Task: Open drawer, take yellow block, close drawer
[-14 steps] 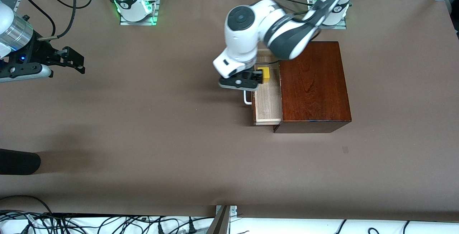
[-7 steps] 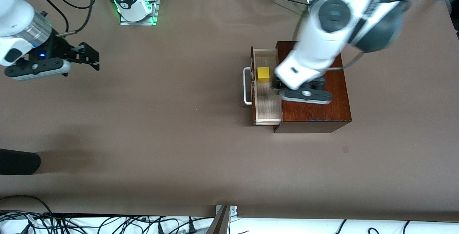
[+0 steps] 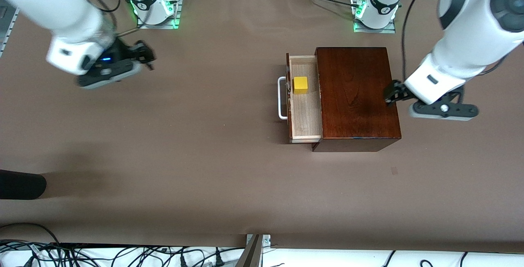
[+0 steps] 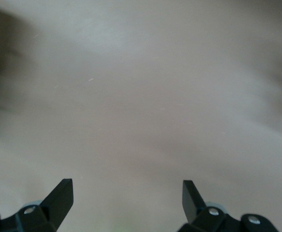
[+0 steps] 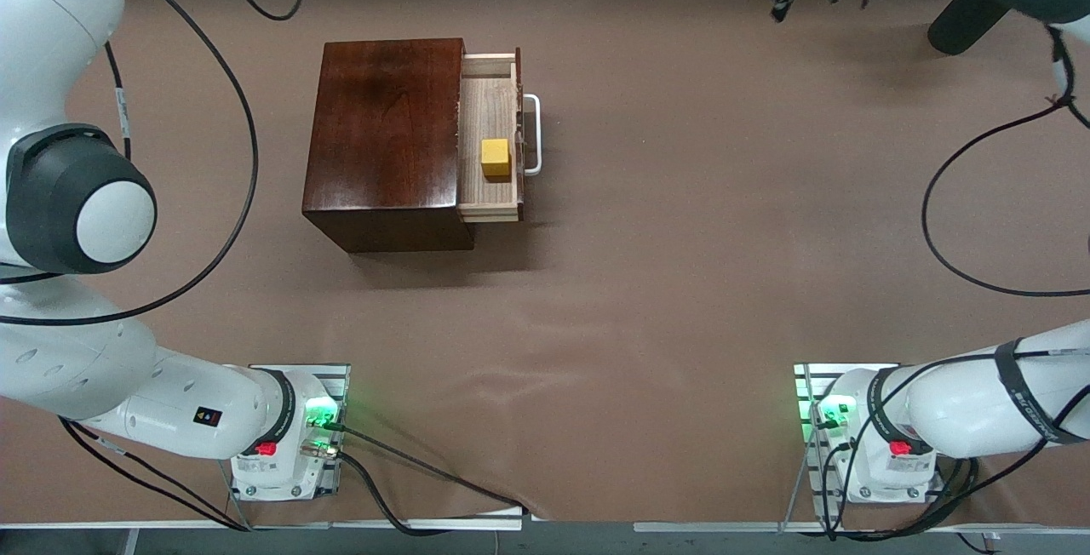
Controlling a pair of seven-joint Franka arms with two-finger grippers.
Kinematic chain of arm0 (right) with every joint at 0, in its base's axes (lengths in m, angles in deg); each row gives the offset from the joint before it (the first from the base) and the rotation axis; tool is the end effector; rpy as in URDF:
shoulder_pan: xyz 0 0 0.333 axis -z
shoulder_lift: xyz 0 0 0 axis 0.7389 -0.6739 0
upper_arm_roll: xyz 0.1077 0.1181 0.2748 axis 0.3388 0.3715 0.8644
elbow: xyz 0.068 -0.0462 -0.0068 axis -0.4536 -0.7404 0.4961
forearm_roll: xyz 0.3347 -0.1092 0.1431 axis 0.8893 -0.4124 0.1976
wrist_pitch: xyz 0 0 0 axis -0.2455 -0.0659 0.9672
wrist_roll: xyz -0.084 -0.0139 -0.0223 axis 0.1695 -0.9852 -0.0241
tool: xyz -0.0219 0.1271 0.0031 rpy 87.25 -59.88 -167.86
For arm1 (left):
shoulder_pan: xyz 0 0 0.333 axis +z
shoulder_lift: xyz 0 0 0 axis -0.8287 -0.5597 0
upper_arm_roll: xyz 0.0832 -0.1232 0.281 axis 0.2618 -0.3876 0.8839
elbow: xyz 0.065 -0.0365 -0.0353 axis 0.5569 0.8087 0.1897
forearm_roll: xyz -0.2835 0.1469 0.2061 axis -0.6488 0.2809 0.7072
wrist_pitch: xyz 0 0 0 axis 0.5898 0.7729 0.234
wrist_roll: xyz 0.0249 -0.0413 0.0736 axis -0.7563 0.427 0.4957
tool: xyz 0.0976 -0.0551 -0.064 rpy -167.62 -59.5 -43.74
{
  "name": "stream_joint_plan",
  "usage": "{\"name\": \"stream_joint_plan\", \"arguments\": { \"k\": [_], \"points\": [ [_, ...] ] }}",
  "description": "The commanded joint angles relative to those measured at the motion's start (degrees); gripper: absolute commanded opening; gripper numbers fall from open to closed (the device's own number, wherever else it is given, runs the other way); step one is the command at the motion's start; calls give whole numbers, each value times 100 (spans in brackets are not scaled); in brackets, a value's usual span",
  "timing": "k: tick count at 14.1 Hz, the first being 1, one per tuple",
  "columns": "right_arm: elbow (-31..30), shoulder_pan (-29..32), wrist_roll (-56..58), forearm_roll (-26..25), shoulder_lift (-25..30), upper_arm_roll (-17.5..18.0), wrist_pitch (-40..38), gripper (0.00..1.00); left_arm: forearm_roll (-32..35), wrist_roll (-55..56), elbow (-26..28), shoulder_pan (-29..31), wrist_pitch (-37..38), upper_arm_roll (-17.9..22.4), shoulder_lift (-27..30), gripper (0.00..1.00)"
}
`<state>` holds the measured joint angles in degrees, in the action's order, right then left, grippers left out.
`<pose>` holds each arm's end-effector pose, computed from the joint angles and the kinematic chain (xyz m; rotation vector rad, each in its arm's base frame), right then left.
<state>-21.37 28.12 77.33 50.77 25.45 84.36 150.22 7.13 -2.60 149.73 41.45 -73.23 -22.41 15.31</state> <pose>0.5202 0.2240 0.5420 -3.0563 -0.7057 0.1054 0.5902 -0.1301 0.5575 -3.0615 0.1937 0.0716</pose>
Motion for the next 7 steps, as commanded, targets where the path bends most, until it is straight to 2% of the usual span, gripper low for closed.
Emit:
{"name": "stream_joint_plan", "arguments": {
  "k": [1,3,4,6,7],
  "points": [
    [232,-612,486,146,-325,69,12,100,-64,-661,-1028,37,950,77,-343,100],
    [451,-1069,865,164,-675,140,266,100,-46,-653,-1012,89,1146,24,-133,100],
    [610,-1376,1023,138,-912,158,372,100,-55,-645,-733,220,1068,24,69,100],
    [1092,-1930,1104,103,-1457,158,591,100,-116,-688,695,615,-165,-28,814,100],
    [1390,-2203,1104,76,-1755,158,680,100,-125,-732,1215,808,-764,-28,1018,100]
  ]
}}
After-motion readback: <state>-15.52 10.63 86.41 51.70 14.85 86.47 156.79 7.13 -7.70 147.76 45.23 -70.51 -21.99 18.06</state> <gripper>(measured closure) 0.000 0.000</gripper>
